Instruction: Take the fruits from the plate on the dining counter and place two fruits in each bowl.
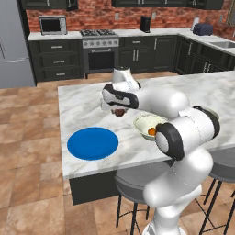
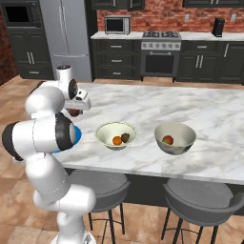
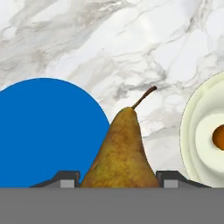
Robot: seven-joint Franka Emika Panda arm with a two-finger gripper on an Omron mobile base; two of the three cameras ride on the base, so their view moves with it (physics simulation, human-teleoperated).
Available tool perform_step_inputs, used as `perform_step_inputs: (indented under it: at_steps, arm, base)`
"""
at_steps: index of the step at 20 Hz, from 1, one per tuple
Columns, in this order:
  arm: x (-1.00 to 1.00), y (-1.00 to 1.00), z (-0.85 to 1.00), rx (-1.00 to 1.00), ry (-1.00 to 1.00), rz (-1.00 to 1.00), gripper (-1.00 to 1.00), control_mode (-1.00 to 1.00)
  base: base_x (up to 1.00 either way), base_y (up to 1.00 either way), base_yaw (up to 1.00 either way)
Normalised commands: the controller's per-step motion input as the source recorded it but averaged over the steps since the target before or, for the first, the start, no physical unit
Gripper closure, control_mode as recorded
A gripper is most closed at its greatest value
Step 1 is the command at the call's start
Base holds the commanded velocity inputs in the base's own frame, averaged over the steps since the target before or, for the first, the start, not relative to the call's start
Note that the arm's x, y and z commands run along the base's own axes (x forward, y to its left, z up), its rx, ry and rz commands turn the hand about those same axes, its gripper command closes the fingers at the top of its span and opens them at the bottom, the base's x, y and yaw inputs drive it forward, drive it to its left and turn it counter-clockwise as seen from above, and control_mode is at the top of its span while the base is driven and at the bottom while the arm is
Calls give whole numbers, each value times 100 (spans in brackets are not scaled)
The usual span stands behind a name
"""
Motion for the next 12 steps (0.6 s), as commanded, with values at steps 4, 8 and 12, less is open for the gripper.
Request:
perform_step_inputs:
  at_steps: [4,8,12]
  arm:
    - [0,-100,33,0,5,-20,100,-100]
    - [0,-100,14,0,3,-21,100,-100]
    - [0,-100,4,0,1,-21,100,-100]
  base:
    - [0,0,0]
    - [0,0,0]
    - [0,0,0]
